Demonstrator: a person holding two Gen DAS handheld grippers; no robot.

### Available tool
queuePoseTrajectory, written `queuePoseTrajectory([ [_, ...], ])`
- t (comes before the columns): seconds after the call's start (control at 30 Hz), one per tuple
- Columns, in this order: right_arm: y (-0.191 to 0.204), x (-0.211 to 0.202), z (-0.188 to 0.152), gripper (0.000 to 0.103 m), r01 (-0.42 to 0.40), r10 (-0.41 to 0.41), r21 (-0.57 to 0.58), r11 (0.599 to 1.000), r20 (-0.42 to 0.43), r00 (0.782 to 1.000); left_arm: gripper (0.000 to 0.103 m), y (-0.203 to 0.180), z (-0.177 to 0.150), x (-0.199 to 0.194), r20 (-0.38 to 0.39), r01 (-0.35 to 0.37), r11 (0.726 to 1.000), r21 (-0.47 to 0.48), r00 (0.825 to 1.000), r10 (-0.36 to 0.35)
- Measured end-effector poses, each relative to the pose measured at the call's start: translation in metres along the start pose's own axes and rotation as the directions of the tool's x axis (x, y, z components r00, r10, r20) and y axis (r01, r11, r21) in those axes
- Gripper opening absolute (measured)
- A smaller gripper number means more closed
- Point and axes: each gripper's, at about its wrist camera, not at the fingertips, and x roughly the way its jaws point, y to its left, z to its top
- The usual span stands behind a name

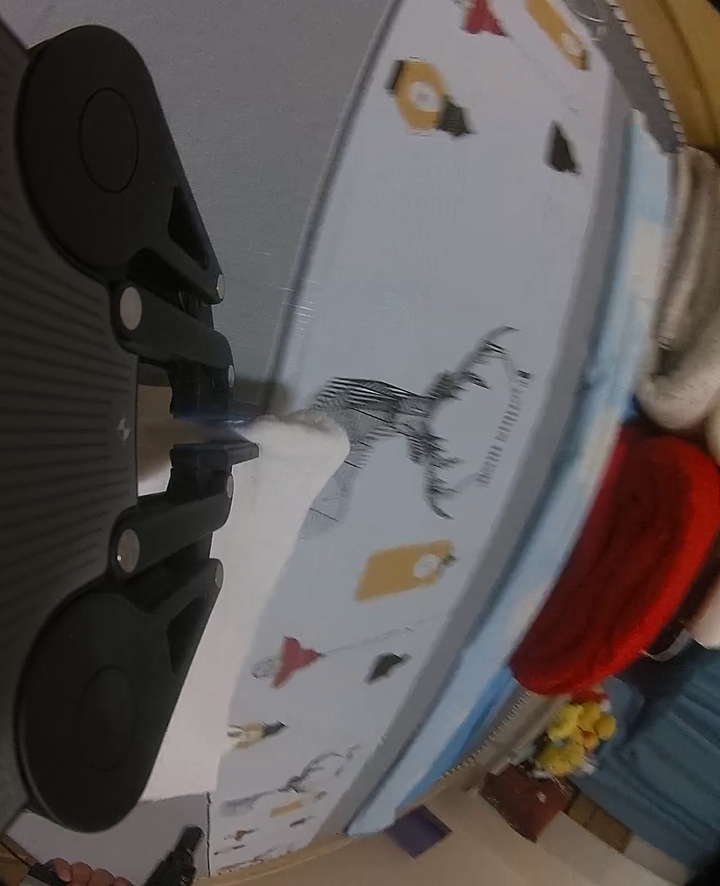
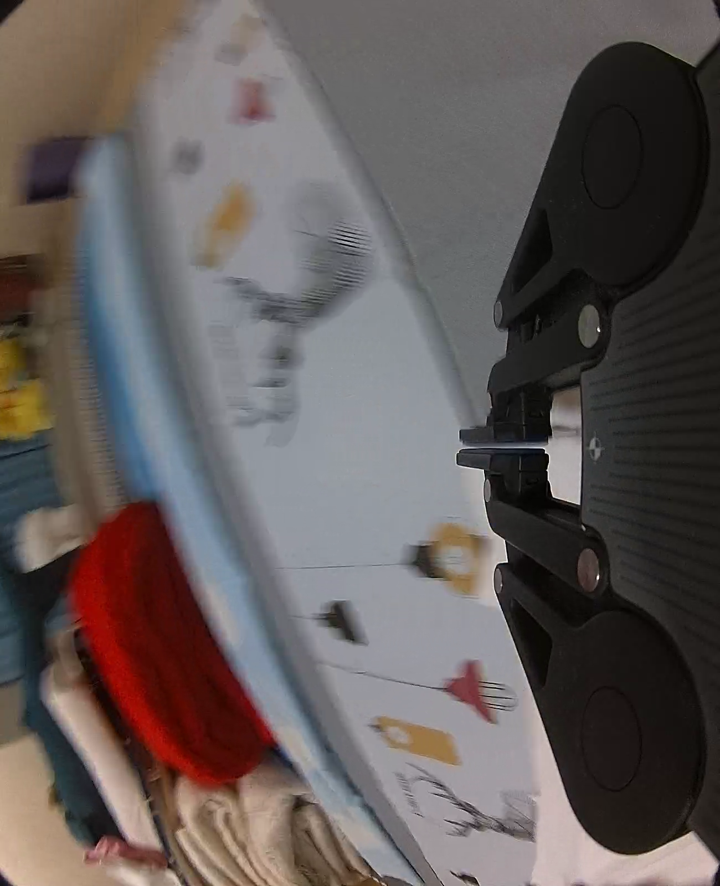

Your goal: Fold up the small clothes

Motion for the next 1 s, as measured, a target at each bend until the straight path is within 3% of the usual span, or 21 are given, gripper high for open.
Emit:
queuePoseTrajectory([
  [0.07,-0.002,0.013,-0.004,0.006,-0.014,0.015,0.021,1.0,-0.079,0.997,0.014,0.002,-0.002,0.008,-0.051,-0.004,1.0,-0.016,0.999,0.004],
  [0.13,0.001,0.019,-0.007,0.029,-0.038,0.038,0.007,0.999,-0.103,0.994,0.02,0.004,-0.002,0.009,-0.053,-0.017,0.999,-0.03,0.998,0.015],
  [0.2,0.004,0.026,-0.01,0.04,-0.036,0.035,-0.005,0.999,-0.127,0.991,0.028,0.007,-0.001,0.009,-0.054,-0.018,0.998,-0.052,0.998,0.016],
  [0.27,0.007,0.034,-0.014,0.04,-0.022,0.018,-0.02,1.0,-0.163,0.986,0.036,0.011,-0.003,0.013,-0.074,-0.019,0.997,-0.074,0.997,0.014],
  [0.33,0.011,0.04,-0.017,0.035,-0.012,0.004,-0.042,0.999,-0.173,0.985,0.036,0.01,-0.005,0.018,-0.087,-0.026,0.997,-0.076,0.996,0.02],
  [0.37,0.013,0.04,-0.018,0.026,-0.011,0.001,-0.059,0.998,-0.163,0.987,0.036,0.008,-0.006,0.02,-0.087,-0.034,0.997,-0.066,0.996,0.028],
  [0.4,0.016,0.04,-0.017,0.003,-0.013,0.002,-0.074,0.997,-0.15,0.989,0.035,0.006,-0.006,0.021,-0.085,-0.038,0.998,-0.053,0.996,0.033],
  [0.47,0.02,0.031,-0.013,0.003,-0.013,0.005,-0.098,0.995,-0.079,0.997,0.006,0.003,-0.005,0.019,-0.054,-0.038,0.999,-0.028,0.998,0.037],
  [0.57,0.023,0.009,-0.005,0.003,-0.037,0.044,-0.086,0.996,0.072,0.996,0.005,-0.002,0.0,0.006,0.05,-0.023,1.0,-0.009,0.998,0.023],
  [0.63,0.024,0.006,-0.002,0.004,-0.016,0.025,-0.086,0.996,0.109,0.994,0.005,-0.007,0.001,0.002,0.091,-0.031,0.999,0.016,0.995,0.029],
  [0.73,0.018,0.021,-0.004,0.007,0.033,-0.032,-0.056,0.998,0.015,0.999,0.009,-0.008,0.0,0.005,0.059,-0.048,0.999,0.02,0.997,0.047],
  [0.83,0.015,0.02,-0.008,0.009,0.084,-0.087,-0.081,0.993,-0.041,0.995,0.03,-0.004,-0.006,0.008,-0.048,-0.047,0.999,0.023,0.998,0.048],
  [0.93,0.007,0.009,-0.018,0.024,0.034,-0.045,-0.08,0.996,-0.135,0.99,0.031,-0.006,-0.02,-0.001,-0.115,-0.047,0.995,0.088,0.992,0.057],
  [1.0,0.003,0.0,-0.03,0.024,-0.01,-0.012,-0.097,0.995,-0.215,0.977,0.031,-0.007,-0.033,-0.009,-0.168,0.001,0.991,0.136,0.986,0.022],
])
